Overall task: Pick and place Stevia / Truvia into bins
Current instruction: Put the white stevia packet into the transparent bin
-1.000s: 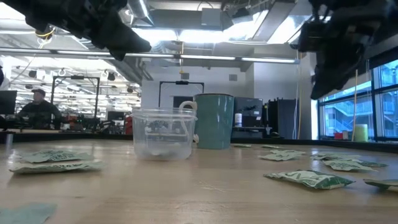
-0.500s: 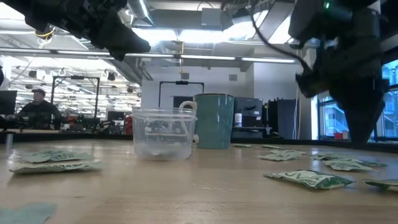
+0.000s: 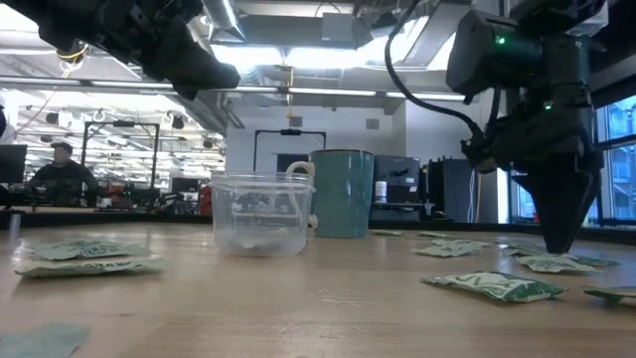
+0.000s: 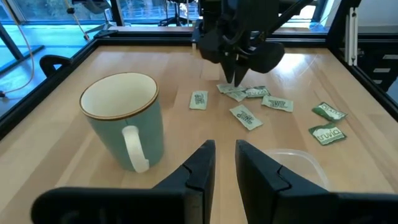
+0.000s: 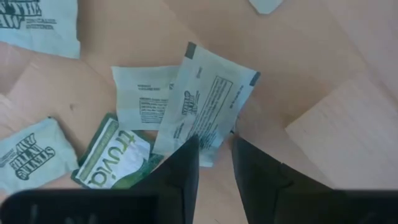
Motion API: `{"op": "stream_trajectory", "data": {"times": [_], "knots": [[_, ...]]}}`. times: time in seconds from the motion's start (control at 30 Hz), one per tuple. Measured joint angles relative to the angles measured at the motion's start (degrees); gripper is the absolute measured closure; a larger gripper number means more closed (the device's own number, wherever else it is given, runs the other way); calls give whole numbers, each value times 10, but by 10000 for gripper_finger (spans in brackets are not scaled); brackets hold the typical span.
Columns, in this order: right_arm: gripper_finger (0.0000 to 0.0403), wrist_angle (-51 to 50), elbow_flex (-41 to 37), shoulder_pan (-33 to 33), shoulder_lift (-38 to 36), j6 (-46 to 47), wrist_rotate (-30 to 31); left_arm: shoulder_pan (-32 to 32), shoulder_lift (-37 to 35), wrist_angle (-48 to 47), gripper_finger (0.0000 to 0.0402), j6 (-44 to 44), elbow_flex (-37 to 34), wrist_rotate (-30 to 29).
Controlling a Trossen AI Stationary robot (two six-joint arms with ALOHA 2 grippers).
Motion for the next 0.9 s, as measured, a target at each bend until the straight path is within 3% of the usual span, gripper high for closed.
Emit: {"op": "stream_trajectory", "data": {"times": [0.2, 0.5, 0.9], "knots": [[317, -6, 0, 0, 4, 0, -3, 0, 0, 0, 343, 0, 0, 0], [396, -15, -1, 0, 4, -3, 1, 0, 0, 0, 343, 0, 0, -1], [401, -163, 97, 2, -2, -34, 41, 0, 0, -3, 343, 0, 0, -1]]}}
